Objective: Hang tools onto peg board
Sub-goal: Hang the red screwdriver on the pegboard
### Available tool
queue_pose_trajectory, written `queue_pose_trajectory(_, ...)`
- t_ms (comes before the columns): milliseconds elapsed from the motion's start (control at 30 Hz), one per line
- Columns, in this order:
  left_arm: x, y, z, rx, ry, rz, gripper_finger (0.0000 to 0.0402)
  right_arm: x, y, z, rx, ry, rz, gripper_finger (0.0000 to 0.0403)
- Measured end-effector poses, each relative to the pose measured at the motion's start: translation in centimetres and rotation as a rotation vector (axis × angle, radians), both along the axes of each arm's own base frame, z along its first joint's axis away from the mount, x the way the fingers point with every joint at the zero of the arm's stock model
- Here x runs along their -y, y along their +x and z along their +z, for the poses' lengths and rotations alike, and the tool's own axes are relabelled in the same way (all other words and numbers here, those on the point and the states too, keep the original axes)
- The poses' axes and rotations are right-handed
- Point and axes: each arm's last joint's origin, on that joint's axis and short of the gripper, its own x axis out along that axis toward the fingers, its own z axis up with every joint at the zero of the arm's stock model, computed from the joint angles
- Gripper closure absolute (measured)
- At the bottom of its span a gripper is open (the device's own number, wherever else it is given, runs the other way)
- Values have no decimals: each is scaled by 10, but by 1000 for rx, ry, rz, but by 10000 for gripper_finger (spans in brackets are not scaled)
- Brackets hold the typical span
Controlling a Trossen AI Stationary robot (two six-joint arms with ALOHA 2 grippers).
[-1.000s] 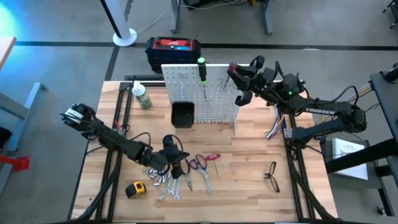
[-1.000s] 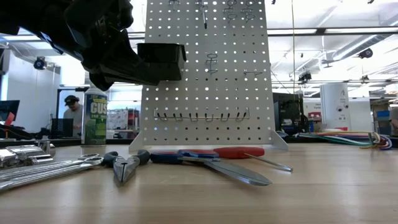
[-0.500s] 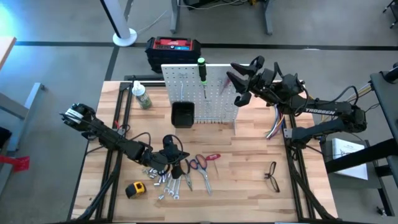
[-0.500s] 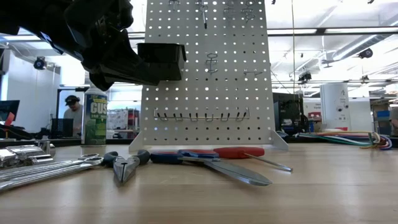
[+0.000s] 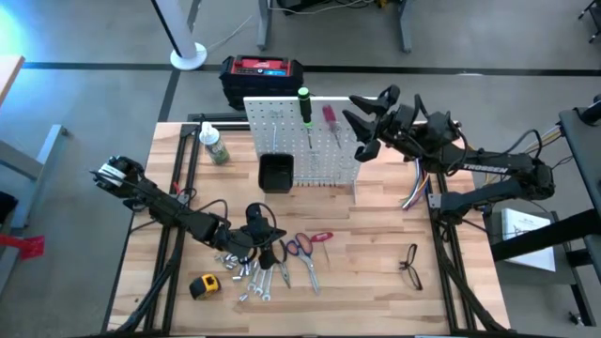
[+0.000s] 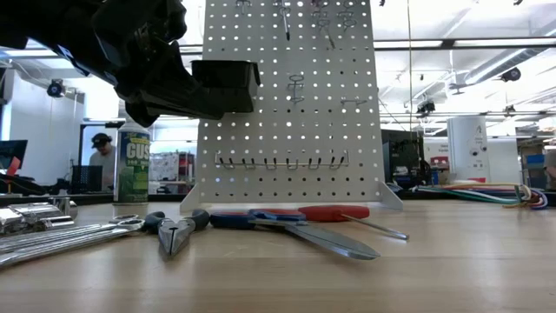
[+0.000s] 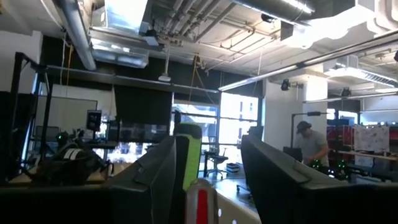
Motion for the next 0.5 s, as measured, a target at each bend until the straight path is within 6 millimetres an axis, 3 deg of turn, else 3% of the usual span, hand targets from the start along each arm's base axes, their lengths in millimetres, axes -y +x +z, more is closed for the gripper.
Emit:
queue_pose_trajectory(200, 0, 0, 0, -2, 9, -2, 401, -4, -9, 1, -54, 30, 16, 255)
queue_pose_trajectory(500, -6, 3, 2, 20, 39, 50, 401, 1, 6, -12, -304, 24, -63, 271)
